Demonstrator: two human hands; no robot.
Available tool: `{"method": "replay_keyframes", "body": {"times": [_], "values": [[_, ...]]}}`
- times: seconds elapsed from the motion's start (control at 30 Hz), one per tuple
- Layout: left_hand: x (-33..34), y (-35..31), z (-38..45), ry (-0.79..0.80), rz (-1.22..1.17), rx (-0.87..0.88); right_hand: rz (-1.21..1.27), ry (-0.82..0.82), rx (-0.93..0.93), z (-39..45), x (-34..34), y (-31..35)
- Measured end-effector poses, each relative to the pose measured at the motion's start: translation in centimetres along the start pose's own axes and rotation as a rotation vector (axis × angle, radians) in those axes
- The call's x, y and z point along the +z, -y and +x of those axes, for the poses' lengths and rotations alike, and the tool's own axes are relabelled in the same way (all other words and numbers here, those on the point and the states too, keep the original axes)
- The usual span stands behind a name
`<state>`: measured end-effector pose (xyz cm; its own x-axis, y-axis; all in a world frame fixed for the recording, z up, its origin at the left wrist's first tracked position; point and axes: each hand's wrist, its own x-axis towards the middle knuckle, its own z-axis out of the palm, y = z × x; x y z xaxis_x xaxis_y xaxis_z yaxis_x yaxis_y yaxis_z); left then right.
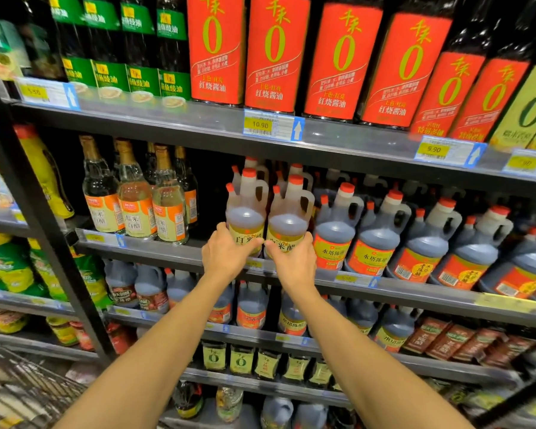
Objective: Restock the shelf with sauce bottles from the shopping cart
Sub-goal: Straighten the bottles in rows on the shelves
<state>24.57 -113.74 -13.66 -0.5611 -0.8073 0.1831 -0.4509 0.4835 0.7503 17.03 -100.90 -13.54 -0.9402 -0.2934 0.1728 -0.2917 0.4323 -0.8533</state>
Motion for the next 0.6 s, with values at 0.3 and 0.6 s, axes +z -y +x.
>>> {"method": "replay_keyframes", "body": {"times": [0.3, 0.6], "values": [[0.3, -0.1, 0.3, -0.01, 0.023, 0.011, -0.061, -0.016, 0.043, 0.6, 0.5, 0.2], [-1.1, 0.5, 1.1, 0.11, 0.023, 0.045, -0.036, -0.054, 0.081, 0.6, 0.7, 0.5]]}}
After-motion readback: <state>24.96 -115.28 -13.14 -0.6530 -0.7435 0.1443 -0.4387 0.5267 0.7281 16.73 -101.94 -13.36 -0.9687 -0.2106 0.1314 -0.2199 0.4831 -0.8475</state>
